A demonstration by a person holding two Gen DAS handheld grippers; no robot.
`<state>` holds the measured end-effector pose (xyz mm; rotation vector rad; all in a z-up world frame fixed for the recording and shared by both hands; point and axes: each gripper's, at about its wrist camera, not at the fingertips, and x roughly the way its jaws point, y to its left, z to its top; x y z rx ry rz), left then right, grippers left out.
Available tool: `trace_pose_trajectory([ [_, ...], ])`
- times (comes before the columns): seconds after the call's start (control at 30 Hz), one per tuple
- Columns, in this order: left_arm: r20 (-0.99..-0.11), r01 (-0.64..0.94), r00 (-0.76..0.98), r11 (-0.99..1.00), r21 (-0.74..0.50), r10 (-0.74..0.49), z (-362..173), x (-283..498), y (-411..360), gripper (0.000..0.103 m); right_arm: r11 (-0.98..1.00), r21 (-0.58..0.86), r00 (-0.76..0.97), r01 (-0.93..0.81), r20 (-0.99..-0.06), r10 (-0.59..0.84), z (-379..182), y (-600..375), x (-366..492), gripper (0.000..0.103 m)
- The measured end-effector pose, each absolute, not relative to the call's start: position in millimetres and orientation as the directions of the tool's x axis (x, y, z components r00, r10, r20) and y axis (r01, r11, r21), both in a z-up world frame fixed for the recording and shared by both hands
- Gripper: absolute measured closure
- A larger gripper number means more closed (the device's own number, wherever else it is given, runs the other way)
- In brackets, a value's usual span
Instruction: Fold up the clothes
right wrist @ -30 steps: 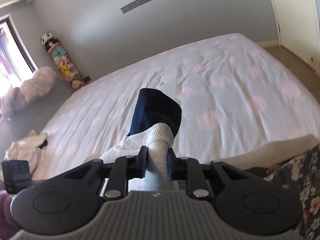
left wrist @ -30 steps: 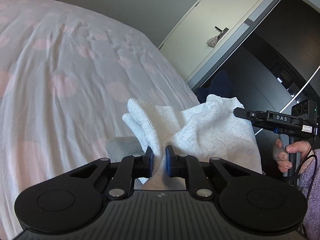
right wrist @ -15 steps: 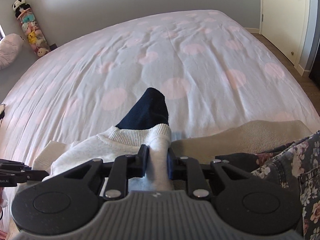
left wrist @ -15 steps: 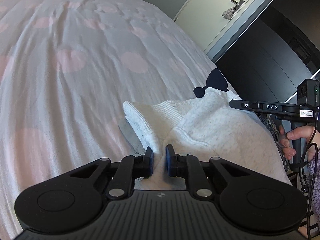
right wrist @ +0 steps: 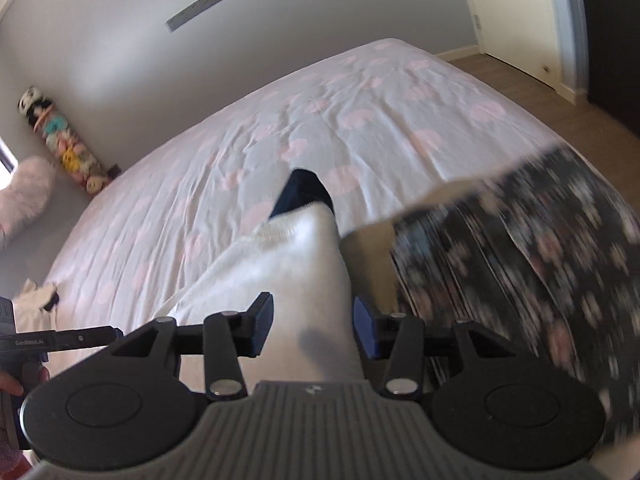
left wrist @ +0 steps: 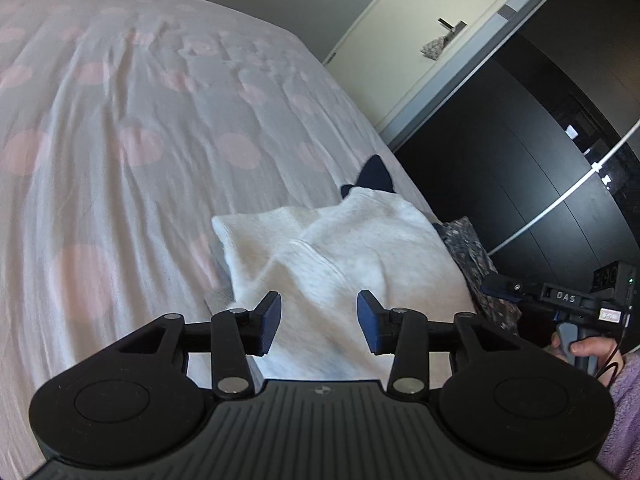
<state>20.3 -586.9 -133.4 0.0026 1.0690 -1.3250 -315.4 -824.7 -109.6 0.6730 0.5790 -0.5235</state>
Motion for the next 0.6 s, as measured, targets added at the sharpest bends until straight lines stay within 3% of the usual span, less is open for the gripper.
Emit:
trace_pose_trajectory([
  [0.3,-0.647,0.794,-0.212,0.257,-0.551,-0.732,-128,-36,-570,0.064,0.548,0.465,0.697,0.695,-0.624,-0.354,-152,-742,-420,0.052],
  [0.5,-0.657,0.765,-0.288,0.245,-0.595,-0.696,-141,-56,-575,0.064,0.534,0.453,0.682,0.714,-0.623,-0.383,-178,-726,-427,0.052],
  [0.6,-0.702,0.789,-0.267,0.269,-0.552,-0.660,-150,-64,-581,0.064,0.543,0.434,0.679,0.718,-0.609,-0.410,-186,-727,-417,0.053],
])
